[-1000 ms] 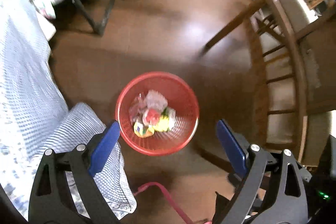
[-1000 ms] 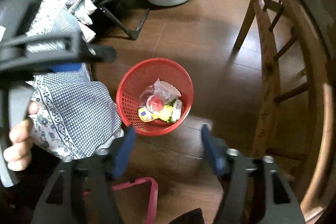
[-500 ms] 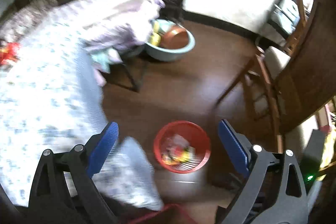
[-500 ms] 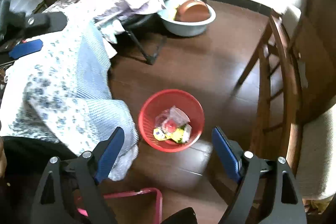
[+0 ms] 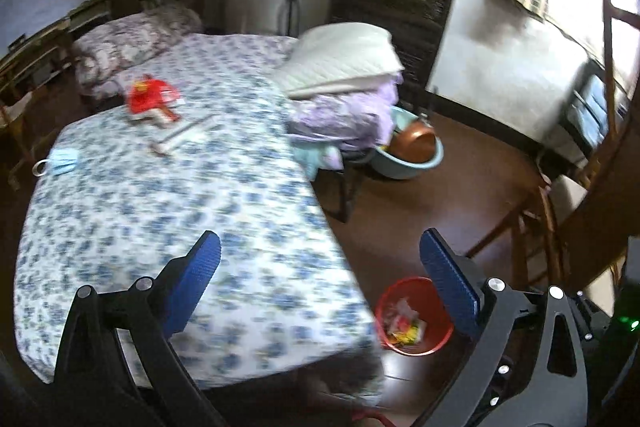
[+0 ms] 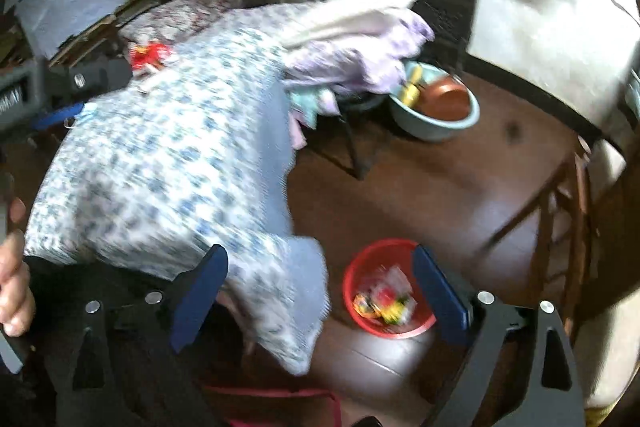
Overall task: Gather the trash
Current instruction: 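Swing both open tools back over the bed toward the remaining trash, then grasp the white medicine box with the right tool while the left tool grasps the blue mask, then carry the medicine box and blue mask with both tools to the wastebasket, then open the right tool to drop the box while the left tool drops the mask, then swing both open tools back over the bed toward the red packets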
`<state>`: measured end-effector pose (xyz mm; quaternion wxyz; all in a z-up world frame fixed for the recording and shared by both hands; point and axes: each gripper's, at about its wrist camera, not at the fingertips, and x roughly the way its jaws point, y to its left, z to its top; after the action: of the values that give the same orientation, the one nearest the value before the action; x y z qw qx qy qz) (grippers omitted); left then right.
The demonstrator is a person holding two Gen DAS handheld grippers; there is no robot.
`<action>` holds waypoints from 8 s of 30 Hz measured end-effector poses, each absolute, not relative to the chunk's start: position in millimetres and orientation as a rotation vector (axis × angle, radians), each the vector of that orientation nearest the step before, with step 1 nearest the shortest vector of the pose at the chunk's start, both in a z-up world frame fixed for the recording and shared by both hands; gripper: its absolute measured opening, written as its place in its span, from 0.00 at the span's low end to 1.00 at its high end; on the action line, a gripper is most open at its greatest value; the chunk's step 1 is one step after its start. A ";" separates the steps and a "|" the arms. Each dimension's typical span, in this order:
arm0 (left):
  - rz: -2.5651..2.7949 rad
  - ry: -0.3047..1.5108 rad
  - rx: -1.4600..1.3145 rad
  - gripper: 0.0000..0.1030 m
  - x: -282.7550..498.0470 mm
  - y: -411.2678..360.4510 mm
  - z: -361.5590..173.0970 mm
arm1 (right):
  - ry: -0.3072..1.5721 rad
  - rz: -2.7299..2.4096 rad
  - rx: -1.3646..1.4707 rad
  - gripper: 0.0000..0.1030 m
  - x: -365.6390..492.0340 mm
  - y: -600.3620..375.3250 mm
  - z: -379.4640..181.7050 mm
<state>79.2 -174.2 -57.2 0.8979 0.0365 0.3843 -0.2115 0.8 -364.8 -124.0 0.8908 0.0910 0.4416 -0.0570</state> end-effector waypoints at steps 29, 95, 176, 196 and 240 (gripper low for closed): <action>0.098 0.801 -0.266 0.93 251.1 93.6 -76.9 | 0.938 -0.044 0.173 0.89 335.5 -159.4 -110.3; -0.010 0.847 -0.269 0.05 307.5 115.4 -93.2 | 0.957 0.175 0.307 0.22 275.7 -138.5 -132.1; -0.734 1.400 0.383 0.05 98.0 -446.8 -327.3 | 1.403 -0.342 0.733 0.55 -39.9 -517.5 -416.6; -0.838 1.444 0.337 0.74 86.7 -452.9 -327.1 | 1.464 -0.342 0.676 0.55 -84.0 -509.8 -394.1; -0.382 0.864 -0.036 0.92 138.9 -146.0 -63.2 | 1.050 -0.248 0.337 0.86 -13.8 -399.4 -156.4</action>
<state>138.9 -146.0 -63.2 0.8902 -0.0174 0.4162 -0.1842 -13.8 -399.4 -156.4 0.8444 0.1597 0.4976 -0.1176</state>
